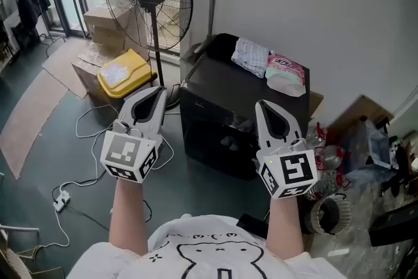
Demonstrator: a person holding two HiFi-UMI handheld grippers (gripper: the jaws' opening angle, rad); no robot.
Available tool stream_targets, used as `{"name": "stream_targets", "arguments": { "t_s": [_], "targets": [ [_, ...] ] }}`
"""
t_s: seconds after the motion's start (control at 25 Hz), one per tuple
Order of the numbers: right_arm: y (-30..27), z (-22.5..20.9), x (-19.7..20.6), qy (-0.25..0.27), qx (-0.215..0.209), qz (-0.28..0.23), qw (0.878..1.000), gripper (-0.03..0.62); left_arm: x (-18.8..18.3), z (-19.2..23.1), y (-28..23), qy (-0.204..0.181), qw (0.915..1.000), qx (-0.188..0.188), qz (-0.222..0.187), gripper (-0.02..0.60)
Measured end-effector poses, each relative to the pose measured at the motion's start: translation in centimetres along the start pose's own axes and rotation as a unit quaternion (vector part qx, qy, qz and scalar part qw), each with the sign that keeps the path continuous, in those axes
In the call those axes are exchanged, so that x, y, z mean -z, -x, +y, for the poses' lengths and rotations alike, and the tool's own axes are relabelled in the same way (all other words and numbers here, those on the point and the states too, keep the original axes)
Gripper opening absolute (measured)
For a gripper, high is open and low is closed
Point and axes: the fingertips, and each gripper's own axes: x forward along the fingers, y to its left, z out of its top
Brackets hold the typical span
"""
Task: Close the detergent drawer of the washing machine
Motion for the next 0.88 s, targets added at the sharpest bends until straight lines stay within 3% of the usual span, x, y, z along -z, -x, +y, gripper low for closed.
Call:
{"name": "stream_targets", "arguments": {
  "t_s": [0.88],
  "targets": [
    [1.7,0.0,-0.7,0.014,0.021,-0.005,1.0,0.0,-1.2,-0.9,0.5,-0.005,0.9999,0.007,-0.012,0.017]
  ]
}}
